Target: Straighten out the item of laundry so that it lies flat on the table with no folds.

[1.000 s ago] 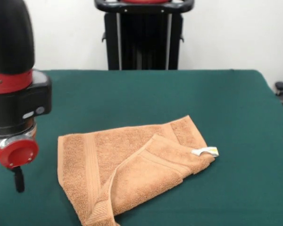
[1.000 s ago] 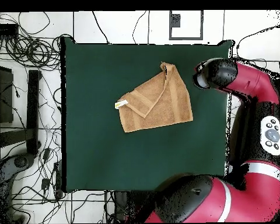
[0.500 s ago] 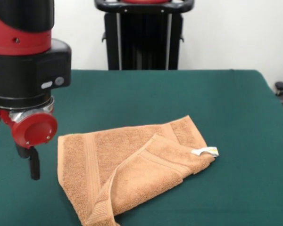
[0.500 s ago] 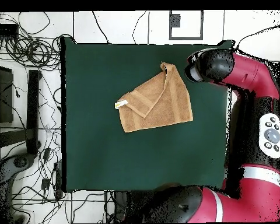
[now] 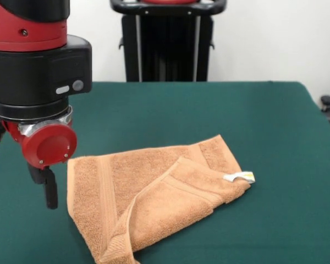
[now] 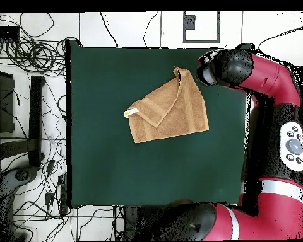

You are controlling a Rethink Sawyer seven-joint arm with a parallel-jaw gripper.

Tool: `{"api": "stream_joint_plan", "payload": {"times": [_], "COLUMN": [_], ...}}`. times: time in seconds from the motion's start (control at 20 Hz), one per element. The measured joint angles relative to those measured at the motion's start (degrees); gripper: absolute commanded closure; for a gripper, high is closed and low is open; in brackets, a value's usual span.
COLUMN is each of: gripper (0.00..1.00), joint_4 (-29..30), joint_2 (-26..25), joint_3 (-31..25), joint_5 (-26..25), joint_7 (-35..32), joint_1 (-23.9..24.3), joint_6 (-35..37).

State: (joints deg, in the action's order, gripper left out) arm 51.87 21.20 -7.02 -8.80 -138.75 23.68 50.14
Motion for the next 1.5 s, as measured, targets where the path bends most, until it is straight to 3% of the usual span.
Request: {"api": "stream_joint_plan", "payload": {"times": [0.25, 0.9, 1.5], "gripper": [0.00, 0.00, 0.00], "joint_4": [1.39, 11.89, 16.37], "joint_2": [0.40, 4.37, 11.72], "joint_3": [0.01, -0.11, -2.09], "joint_5": [-1.76, -8.60, -9.12], "joint_7": [0.00, 0.00, 0.02], "joint_1": [-0.40, -0.61, 4.93], "joint_6": [-0.01, -0.06, 0.55]}}
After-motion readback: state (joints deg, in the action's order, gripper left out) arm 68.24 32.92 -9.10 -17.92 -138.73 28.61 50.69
